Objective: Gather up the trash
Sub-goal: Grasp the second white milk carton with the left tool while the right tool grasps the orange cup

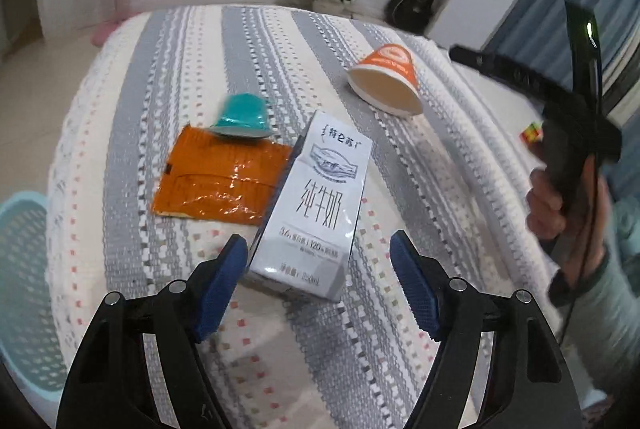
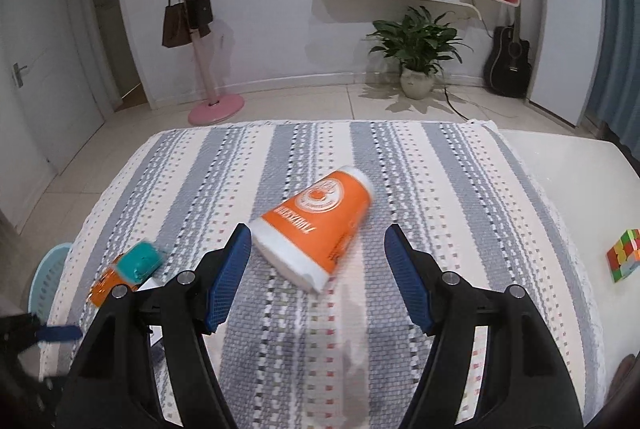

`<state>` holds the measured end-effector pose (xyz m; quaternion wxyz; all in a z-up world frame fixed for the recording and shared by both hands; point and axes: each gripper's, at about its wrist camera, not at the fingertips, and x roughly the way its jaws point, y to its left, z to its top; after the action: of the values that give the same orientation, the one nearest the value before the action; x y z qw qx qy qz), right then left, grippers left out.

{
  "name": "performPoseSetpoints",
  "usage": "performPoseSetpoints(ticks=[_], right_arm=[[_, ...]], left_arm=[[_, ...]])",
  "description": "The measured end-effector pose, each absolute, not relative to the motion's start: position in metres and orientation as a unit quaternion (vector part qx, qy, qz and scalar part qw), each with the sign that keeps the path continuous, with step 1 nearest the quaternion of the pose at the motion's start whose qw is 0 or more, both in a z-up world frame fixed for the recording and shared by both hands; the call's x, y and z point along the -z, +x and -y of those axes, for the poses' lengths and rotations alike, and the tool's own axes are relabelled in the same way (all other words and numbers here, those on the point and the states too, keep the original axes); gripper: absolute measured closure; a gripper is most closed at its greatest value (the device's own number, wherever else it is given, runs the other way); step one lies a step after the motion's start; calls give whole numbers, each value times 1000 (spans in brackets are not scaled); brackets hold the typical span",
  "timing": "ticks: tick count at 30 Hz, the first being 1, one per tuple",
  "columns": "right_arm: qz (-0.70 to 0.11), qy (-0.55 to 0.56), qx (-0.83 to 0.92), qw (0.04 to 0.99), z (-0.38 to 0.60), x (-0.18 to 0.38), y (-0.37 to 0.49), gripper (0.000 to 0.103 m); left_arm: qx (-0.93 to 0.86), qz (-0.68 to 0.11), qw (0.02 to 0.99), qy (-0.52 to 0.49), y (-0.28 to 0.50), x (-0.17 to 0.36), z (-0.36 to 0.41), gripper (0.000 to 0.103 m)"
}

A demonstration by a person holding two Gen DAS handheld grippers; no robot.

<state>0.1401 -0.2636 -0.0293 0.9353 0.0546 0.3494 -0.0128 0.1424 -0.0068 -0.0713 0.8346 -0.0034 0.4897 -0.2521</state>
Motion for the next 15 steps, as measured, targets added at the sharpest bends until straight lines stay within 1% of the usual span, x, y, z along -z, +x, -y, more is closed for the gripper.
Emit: performPoseSetpoints(ticks=[2,3,5,9,13,15], right_arm=[[-348,58,18,936,268,28,144,31],[-346,62,21,936,270,28,146,30],[-346,72,23,935,275,28,154,26],[-377,117,16,919,284,41,182,25],[-409,159,25,898,291,64,211,25],[-421,178,26,889,293,74,221,25]], left_arm=[[231,-486,843,20,144,72,21,27],[224,-485,845,38,145,74,32,25],[207,-479,850,69,146,76,49,25],[162,-461,865,114,148,85,68,25],[159,-469,864,89,152,95,64,27],[157,-468,866,76,154,98,59,31]])
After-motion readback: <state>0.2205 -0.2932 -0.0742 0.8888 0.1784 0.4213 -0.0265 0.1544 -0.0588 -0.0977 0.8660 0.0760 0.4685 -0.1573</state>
